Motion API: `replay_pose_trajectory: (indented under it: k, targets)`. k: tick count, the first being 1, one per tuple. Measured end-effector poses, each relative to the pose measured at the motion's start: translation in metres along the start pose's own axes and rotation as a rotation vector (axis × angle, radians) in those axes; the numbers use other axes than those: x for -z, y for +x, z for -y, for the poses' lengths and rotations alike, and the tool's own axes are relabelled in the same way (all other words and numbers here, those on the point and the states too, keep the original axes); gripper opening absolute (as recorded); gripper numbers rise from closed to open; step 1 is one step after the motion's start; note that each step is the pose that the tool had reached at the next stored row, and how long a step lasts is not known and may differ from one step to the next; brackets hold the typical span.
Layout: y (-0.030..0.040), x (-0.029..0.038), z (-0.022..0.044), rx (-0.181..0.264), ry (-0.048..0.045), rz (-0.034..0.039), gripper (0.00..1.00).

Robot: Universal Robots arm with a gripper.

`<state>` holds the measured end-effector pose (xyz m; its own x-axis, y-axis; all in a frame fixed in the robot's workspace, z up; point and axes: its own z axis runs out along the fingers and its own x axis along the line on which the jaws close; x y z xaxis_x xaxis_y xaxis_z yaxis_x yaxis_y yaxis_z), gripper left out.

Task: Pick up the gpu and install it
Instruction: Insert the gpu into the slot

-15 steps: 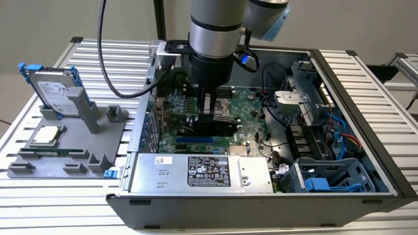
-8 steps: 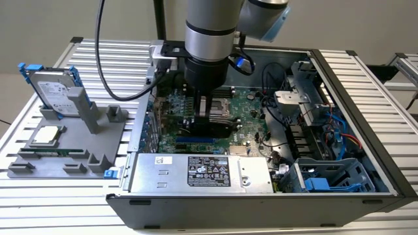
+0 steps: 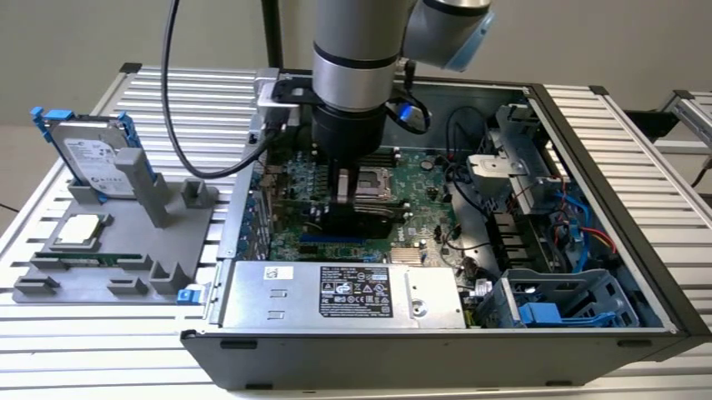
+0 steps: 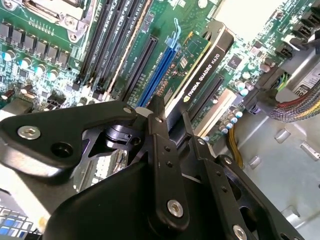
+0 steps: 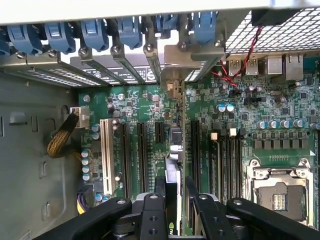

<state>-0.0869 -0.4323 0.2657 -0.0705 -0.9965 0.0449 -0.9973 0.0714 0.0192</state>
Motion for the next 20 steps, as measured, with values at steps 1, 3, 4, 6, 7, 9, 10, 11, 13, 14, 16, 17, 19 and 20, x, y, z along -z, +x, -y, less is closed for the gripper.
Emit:
replay_pose_trajectory:
  k: [1,3,4,6,7,9,10,11,13,14,16,17,19,20]
  targets:
    - [0.0000,-0.0003,-0.0006,0.000,0.0001,0.0000,0.00]
    - [0.0000,-0.0006,-0.0018,0.000,0.0001,0.0001,0.00]
    - [0.0000,-0.0008,-0.0024,0.000,0.0002,0.0003,0.00]
    - [0.0002,-0.0013,-0.0036,0.000,0.0001,0.0001,0.00]
    - [0.0002,-0.0015,-0.0040,0.000,0.0001,0.0000,0.00]
    - [0.0002,-0.0015,-0.0041,0.000,0.0000,-0.0001,0.00]
    - [0.0002,-0.0015,-0.0041,0.000,0.0000,-0.0001,0.00]
    - [0.0002,-0.0016,-0.0041,0.000,0.0000,0.0001,0.00]
    - [0.0001,-0.0021,-0.0041,0.000,0.0001,0.0004,0.00]
    - [0.0001,-0.0027,-0.0041,0.000,0.0001,0.0004,0.00]
    - [0.0001,-0.0039,-0.0042,0.000,0.0000,0.0001,0.00]
    - [0.0000,-0.0042,-0.0044,0.000,0.0000,0.0000,0.00]
    - [-0.0002,-0.0045,-0.0048,0.000,-0.0001,0.0002,0.00]
    - [-0.0004,-0.0046,-0.0052,0.000,0.0000,0.0002,0.00]
